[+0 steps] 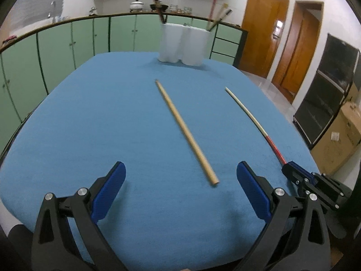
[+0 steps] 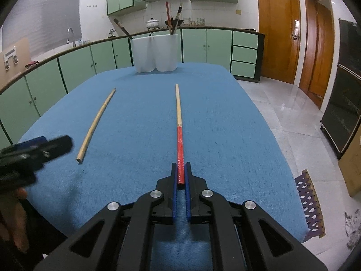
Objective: Organize utensils
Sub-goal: 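Grasp the plain wooden chopstick with the left tool while the right tool holds its chopstick, then lift both held chopsticks and carry them over the white holder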
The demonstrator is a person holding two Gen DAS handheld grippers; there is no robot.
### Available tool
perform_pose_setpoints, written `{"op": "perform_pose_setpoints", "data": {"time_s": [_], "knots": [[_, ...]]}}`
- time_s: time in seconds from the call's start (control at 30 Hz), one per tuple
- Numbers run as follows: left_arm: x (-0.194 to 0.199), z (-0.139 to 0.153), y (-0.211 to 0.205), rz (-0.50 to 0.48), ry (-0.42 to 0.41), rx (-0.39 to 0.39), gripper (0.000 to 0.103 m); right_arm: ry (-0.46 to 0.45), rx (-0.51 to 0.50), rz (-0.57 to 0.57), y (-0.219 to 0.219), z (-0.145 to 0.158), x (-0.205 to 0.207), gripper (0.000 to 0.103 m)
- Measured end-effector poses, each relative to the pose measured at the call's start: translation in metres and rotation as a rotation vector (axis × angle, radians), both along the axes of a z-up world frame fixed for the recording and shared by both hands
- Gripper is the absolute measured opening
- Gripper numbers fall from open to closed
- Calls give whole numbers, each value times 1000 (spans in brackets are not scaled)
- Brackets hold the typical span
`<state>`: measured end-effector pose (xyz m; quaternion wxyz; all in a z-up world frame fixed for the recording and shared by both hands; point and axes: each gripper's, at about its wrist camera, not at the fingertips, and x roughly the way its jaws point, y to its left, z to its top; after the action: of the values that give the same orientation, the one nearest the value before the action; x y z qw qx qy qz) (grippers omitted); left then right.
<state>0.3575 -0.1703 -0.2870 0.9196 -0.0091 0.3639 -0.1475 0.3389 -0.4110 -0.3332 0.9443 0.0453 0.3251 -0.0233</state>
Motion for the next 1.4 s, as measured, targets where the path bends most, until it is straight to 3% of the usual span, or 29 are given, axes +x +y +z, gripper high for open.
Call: {"op": "perform_pose_setpoints", "data": {"time_s": [0.17,0.33,0.43,0.5,0.7,0.93,0.97,1.07,1.1,1.13,1.17,1.2,1.23,1.4], "knots": [[9,-11,-12,15,-3,57,95,-3,24,6,-7,0,-2,6],[8,-17,-11,37,-35,96,57,-5,28,10,-8,-1,-2,6],[8,-16,-7,43,-58,82,30,-4,27,10,-7,-1,-3,6],[6,-17,-3,54,-76,77,7,-4,24,10,-5,-1,-1,6],[-1,-18,14,109,-107,64,6,-9,-20,36,7,-2,3,6],[-13,-15,30,96,-86,90,10,-15,-36,135,37,0,-2,7],[-13,-15,32,94,-85,90,13,-14,-31,139,38,0,-3,7],[-12,-14,37,98,-79,79,39,-11,-21,140,38,1,-7,10],[-12,-14,39,96,-80,77,40,-10,-26,139,39,1,-10,10],[-12,-15,39,90,-79,78,39,-10,-34,140,41,1,-10,10],[-12,-16,39,80,-78,74,32,-10,-39,142,42,2,-9,10],[-11,-14,40,64,-73,60,13,-8,-43,148,43,2,-8,10],[-10,-13,39,51,-67,56,7,-5,-45,152,44,3,-7,8],[-17,8,45,32,-79,17,6,-14,-18,143,44,16,-11,6]]}}
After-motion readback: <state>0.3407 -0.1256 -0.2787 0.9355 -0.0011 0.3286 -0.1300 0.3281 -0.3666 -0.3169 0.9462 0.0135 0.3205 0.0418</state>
